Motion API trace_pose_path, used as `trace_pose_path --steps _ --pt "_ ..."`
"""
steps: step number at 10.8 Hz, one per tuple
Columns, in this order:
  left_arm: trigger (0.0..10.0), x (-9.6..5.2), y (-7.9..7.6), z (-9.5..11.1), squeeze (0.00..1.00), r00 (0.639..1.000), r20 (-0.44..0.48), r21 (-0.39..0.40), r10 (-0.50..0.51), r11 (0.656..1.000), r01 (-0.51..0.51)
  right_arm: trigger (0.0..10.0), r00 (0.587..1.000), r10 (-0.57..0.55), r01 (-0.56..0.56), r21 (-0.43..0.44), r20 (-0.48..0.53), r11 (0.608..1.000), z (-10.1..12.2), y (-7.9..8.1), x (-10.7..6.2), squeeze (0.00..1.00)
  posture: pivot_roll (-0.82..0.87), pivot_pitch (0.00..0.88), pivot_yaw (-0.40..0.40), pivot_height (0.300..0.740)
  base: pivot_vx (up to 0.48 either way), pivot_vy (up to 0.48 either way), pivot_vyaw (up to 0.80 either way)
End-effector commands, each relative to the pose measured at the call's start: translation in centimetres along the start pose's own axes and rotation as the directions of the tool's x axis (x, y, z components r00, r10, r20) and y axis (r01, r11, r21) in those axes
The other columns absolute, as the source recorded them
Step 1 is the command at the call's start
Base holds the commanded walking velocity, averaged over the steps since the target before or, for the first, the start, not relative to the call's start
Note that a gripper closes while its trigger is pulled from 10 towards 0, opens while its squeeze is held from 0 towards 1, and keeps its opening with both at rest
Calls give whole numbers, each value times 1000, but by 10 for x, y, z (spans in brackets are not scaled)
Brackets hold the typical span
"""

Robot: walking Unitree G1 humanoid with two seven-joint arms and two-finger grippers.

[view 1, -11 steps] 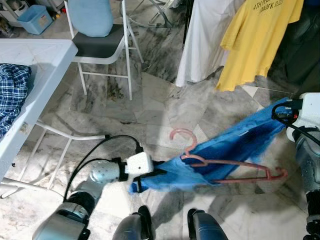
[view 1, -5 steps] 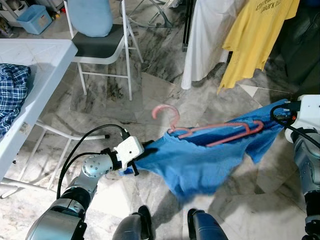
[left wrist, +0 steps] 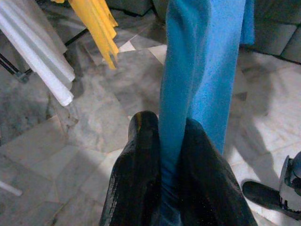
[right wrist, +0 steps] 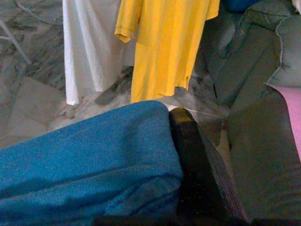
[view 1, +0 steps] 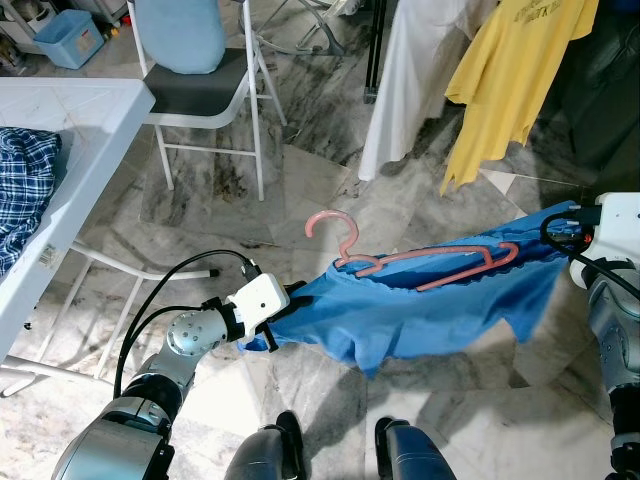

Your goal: Hang hanger

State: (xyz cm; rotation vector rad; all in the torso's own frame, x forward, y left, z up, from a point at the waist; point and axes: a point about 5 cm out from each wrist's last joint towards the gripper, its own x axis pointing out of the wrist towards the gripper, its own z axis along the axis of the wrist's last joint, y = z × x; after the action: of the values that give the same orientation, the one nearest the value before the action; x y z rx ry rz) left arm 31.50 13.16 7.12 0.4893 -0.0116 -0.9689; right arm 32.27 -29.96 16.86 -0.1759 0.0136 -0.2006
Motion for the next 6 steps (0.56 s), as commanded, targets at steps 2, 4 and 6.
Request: trace_pose_path --steps 2,4,6 --pt "0 -6 -1 -8 0 999 -41 -11 -2 1000 2 0 1000 -10 10 4 9 1000 0 -3 -2 0 -228 243 124 740 0 0 0" --pt "0 -6 -1 -8 0 999 -41 -11 -2 1000 2 0 1000 -10 10 4 9 1000 0 -3 -2 0 -228 243 124 740 0 0 0" --pt "0 -6 -1 -8 0 999 -41 -11 -2 1000 2 0 1000 -10 10 4 9 1000 0 -3 -2 0 -228 243 124 740 0 0 0"
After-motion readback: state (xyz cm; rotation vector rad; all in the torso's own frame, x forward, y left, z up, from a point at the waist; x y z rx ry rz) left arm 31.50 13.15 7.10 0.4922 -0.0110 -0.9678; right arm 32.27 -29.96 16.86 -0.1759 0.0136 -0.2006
